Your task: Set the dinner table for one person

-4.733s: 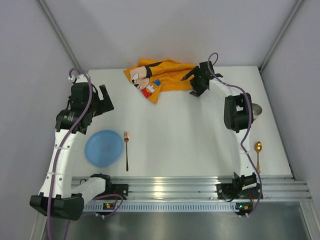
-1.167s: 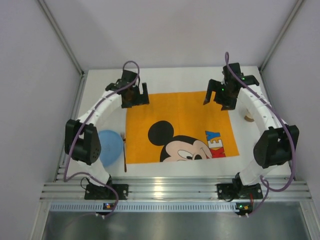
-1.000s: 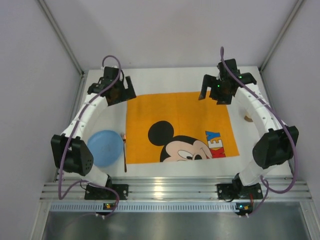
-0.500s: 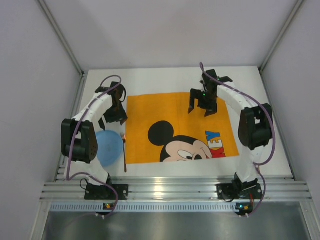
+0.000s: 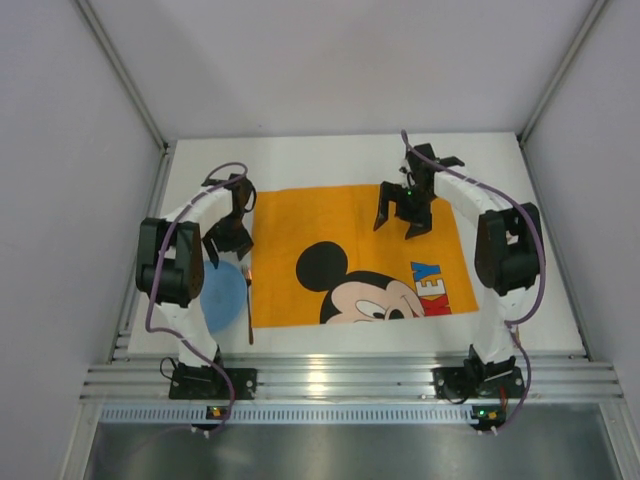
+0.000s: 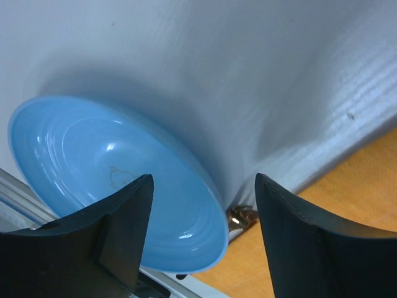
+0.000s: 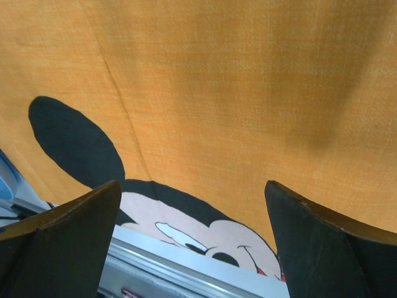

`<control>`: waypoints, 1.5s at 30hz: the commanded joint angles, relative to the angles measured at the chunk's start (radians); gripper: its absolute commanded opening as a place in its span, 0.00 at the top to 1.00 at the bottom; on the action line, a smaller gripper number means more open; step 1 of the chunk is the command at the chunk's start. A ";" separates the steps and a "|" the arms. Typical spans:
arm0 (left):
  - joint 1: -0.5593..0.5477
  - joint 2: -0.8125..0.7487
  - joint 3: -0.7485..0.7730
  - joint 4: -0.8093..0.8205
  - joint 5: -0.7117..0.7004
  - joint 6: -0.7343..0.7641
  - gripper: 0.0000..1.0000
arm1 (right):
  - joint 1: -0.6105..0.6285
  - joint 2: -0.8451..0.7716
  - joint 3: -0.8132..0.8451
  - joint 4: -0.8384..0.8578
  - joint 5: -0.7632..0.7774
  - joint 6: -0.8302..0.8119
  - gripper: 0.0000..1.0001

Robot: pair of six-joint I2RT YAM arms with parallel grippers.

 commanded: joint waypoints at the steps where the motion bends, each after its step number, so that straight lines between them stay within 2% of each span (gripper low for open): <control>1: 0.021 0.043 -0.020 0.059 -0.007 0.016 0.30 | -0.021 -0.039 -0.008 0.030 -0.011 0.003 0.00; 2: 0.023 0.049 -0.032 0.068 -0.004 0.017 0.37 | -0.026 -0.039 -0.004 0.030 -0.010 0.004 0.00; 4: 0.024 0.060 -0.045 0.097 0.010 0.016 0.43 | -0.038 -0.036 0.001 0.029 -0.008 0.004 0.00; 5: 0.024 0.065 -0.049 0.103 0.013 0.017 0.51 | -0.039 -0.036 0.001 0.030 -0.008 0.006 0.00; 6: 0.024 0.069 -0.056 0.105 0.012 0.017 0.66 | -0.042 -0.035 -0.002 0.029 -0.002 0.004 0.00; 8: 0.024 0.081 -0.060 0.108 0.004 0.023 0.75 | -0.045 -0.032 -0.008 0.029 0.004 0.004 0.00; 9: 0.024 0.084 -0.063 0.108 -0.001 0.028 0.90 | -0.044 -0.032 -0.011 0.030 0.010 0.004 0.00; 11: 0.024 0.078 -0.059 0.105 -0.014 0.034 1.00 | -0.047 -0.030 -0.018 0.030 0.012 0.001 0.00; 16: 0.018 0.063 0.064 0.037 -0.047 0.069 1.00 | -0.050 -0.042 -0.025 0.029 0.021 0.000 0.00; 19: -0.015 0.074 0.245 -0.009 -0.012 0.095 1.00 | -0.049 -0.062 -0.031 0.027 0.038 0.003 0.00; 22: -0.120 0.167 0.502 -0.087 0.013 0.132 1.00 | -0.052 -0.094 -0.042 0.012 0.111 0.027 0.00; 23: -0.155 0.204 0.670 -0.122 -0.001 0.135 1.00 | -0.055 -0.105 -0.047 0.007 0.130 0.038 0.00; 25: -0.262 0.334 0.849 -0.224 -0.005 0.149 1.00 | -0.058 -0.143 -0.070 0.003 0.163 0.059 0.00; 26: -0.296 0.374 1.006 -0.251 0.005 0.160 1.00 | -0.059 -0.160 -0.077 -0.007 0.177 0.066 0.00; 28: -0.387 0.455 1.101 -0.257 0.060 0.164 1.00 | -0.068 -0.206 -0.093 -0.022 0.252 0.078 0.00; 29: -0.413 0.463 1.104 -0.197 0.153 0.171 1.00 | -0.075 -0.222 -0.097 -0.036 0.281 0.085 0.00; 32: -0.518 0.468 1.014 -0.029 0.306 0.219 1.00 | -0.125 -0.286 -0.128 -0.059 0.354 0.116 0.00; 36: -0.643 0.505 1.026 0.055 0.361 0.267 1.00 | -0.211 -0.375 -0.179 -0.065 0.361 0.138 0.00; 44: -0.684 0.551 0.994 0.053 0.381 0.283 1.00 | -0.307 -0.443 -0.232 -0.070 0.386 0.106 0.00; 45: -0.686 0.548 0.980 0.056 0.416 0.284 1.00 | -0.315 -0.455 -0.232 -0.070 0.398 0.104 0.00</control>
